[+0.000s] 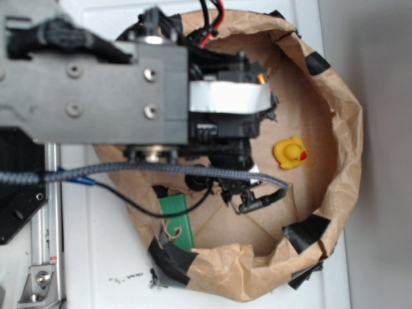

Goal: Grab the yellow duck.

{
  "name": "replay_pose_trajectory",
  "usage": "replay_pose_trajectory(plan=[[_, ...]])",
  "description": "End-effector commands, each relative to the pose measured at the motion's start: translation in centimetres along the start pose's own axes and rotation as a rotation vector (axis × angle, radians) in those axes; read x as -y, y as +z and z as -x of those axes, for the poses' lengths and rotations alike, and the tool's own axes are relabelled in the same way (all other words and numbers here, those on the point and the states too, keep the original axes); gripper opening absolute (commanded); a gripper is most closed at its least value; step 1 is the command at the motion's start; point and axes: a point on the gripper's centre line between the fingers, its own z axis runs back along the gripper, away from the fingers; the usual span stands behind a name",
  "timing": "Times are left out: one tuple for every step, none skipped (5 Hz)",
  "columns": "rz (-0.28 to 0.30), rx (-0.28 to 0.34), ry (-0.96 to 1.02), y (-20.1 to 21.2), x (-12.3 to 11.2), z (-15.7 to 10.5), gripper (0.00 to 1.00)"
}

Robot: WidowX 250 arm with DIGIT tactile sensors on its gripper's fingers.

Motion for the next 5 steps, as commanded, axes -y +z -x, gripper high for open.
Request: replay_pose_trajectory(plan=[[0.006,0.033,0.018,0.9,-0.7,-0.8,1.00],[0.057,0.089,-0.021,-1.2,-0.9,-1.1,1.00],[0.020,0.107,0.038,-3.2,-0.6,-1.7,1.00],[-0.011,0.084,0.160,-5.0,-0.6,-2.4,1.00],[0.002,0.048,0.152,-7.0,0.1,-3.7,1.00]])
